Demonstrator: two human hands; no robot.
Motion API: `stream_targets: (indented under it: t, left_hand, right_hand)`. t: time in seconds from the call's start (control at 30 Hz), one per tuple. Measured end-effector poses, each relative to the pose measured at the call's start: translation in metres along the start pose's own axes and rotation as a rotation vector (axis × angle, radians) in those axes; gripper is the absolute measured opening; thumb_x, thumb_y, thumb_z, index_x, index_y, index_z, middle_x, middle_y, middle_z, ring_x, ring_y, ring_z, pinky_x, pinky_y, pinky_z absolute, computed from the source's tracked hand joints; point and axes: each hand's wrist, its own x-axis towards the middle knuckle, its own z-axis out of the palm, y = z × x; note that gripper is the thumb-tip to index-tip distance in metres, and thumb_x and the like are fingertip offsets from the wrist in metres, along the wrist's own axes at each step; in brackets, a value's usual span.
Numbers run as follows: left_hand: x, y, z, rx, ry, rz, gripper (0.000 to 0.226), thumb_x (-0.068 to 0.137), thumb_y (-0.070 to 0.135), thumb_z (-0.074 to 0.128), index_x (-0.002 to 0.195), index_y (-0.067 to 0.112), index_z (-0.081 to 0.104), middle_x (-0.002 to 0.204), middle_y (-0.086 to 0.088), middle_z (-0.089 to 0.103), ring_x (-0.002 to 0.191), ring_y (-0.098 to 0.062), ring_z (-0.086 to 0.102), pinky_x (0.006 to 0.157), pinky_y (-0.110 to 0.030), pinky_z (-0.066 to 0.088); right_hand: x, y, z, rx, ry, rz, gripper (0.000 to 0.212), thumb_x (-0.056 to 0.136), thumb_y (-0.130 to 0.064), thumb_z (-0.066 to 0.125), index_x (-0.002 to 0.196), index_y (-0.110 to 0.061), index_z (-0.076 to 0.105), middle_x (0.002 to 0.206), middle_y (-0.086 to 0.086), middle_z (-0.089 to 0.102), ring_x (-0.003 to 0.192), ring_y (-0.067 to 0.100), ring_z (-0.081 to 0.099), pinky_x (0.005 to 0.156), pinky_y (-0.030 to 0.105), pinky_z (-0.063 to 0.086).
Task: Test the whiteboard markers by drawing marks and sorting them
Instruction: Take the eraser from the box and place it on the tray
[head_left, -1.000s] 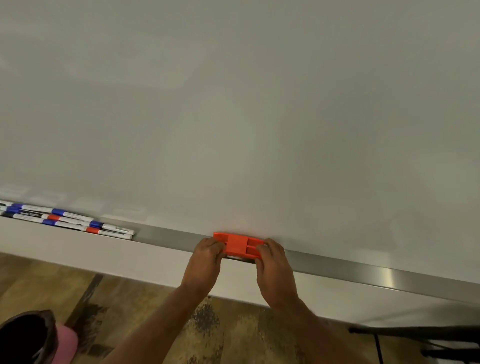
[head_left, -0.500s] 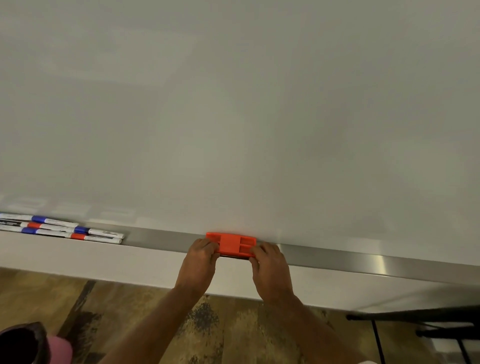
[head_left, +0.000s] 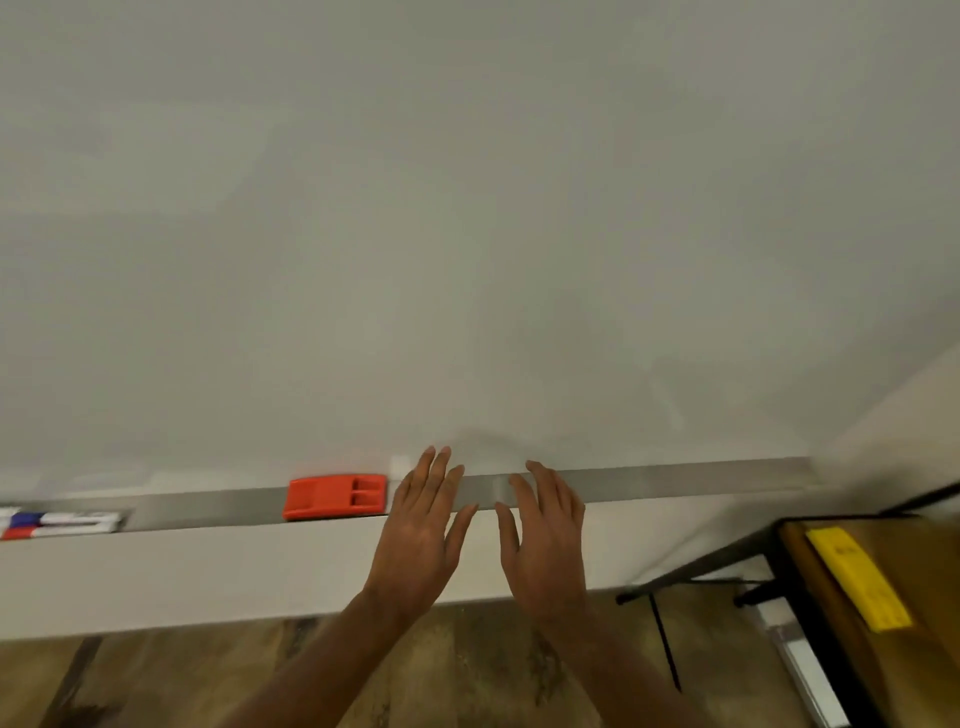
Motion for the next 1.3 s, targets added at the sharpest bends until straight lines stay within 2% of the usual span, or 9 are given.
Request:
stream_targets:
  t: [0.23,0.4,0.47,0.57,0.67,0.83,1.1,1.17,1.3]
  left_hand:
    - [0.03,0.138,0.065,-0.022,-0.126,0.149,0.062,0.105,0.053,0.028,0.157,0.02,0.025,0.168,0.001,0.013,0.155,-0.016,0.004,0.124,-0.039,0.014]
    - [0.049,0.232,0.126,-0.045,-0.209,0.246,0.062,0.105,0.049,0.036,0.158,0.019,0.023,0.168,0.002,0.007,0.155,-0.012,-0.006,0.123,-0.027,-0.007]
    - [0.052,0.265,0.152,-0.062,-0.257,0.286,0.061,0.106,0.046,0.037,0.158,0.017,0.024,0.168,0.0,0.008,0.154,-0.012,-0.007,0.123,-0.029,-0.003]
    - [0.052,0.306,0.19,-0.103,-0.36,0.316,0.06,0.106,0.048,0.029,0.156,0.017,0.026,0.167,-0.002,0.011,0.155,-0.016,0.002,0.125,-0.038,0.014]
    - [0.048,0.338,0.219,-0.127,-0.462,0.325,0.063,0.105,0.053,0.017,0.158,0.02,0.019,0.168,0.002,0.002,0.155,-0.014,-0.005,0.126,-0.037,0.012]
    - [0.043,0.364,0.259,-0.136,-0.523,0.335,0.063,0.103,0.055,0.013,0.158,0.025,0.012,0.166,0.007,-0.005,0.153,-0.009,-0.012,0.126,-0.035,0.006]
    - [0.047,0.374,0.3,-0.117,-0.571,0.296,0.065,0.103,0.059,0.011,0.16,0.029,0.008,0.166,0.012,-0.009,0.15,-0.003,-0.019,0.125,-0.031,0.001]
    - [0.046,0.373,0.306,-0.12,-0.57,0.294,0.06,0.105,0.055,0.017,0.159,0.029,0.007,0.166,0.013,-0.011,0.15,-0.001,-0.021,0.123,-0.027,-0.003]
    - [0.042,0.367,0.309,-0.136,-0.548,0.297,0.057,0.108,0.048,0.024,0.159,0.03,0.008,0.164,0.016,-0.014,0.148,0.002,-0.023,0.119,-0.02,-0.01]
  right_hand:
    - [-0.009,0.117,-0.104,-0.151,0.082,0.176,0.047,0.098,-0.047,0.041,0.126,-0.019,0.064,0.137,0.008,0.062,0.127,0.03,0.057,0.106,0.048,0.042]
    - [-0.03,0.214,-0.165,-0.236,0.089,0.354,0.05,0.098,-0.049,0.035,0.127,-0.02,0.063,0.14,0.008,0.059,0.13,0.032,0.054,0.105,0.054,0.046]
    - [-0.042,0.254,-0.183,-0.233,0.092,0.391,0.048,0.099,-0.046,0.037,0.128,-0.017,0.062,0.14,0.01,0.059,0.131,0.033,0.052,0.106,0.052,0.045]
    - [-0.063,0.311,-0.198,-0.231,0.086,0.443,0.035,0.098,-0.029,0.055,0.129,-0.012,0.06,0.139,0.013,0.056,0.131,0.034,0.048,0.107,0.051,0.042]
    - [-0.077,0.358,-0.204,-0.25,0.001,0.549,0.042,0.093,-0.025,0.067,0.131,-0.012,0.057,0.14,0.016,0.055,0.13,0.037,0.05,0.105,0.053,0.044]
    - [-0.089,0.411,-0.197,-0.257,-0.18,0.642,0.049,0.099,-0.036,0.054,0.144,-0.018,0.045,0.149,0.01,0.047,0.132,0.029,0.05,0.106,0.045,0.044]
    - [-0.087,0.453,-0.168,-0.207,-0.313,0.72,0.058,0.104,-0.039,0.043,0.156,-0.017,0.026,0.163,0.011,0.025,0.149,0.032,0.027,0.119,0.044,0.028]
    - [-0.088,0.462,-0.16,-0.204,-0.298,0.718,0.058,0.103,-0.037,0.047,0.155,-0.017,0.03,0.162,0.012,0.028,0.149,0.034,0.029,0.117,0.045,0.03]
    - [-0.089,0.477,-0.146,-0.205,-0.229,0.688,0.059,0.094,-0.029,0.066,0.147,-0.015,0.046,0.148,0.018,0.049,0.135,0.042,0.048,0.103,0.054,0.046]
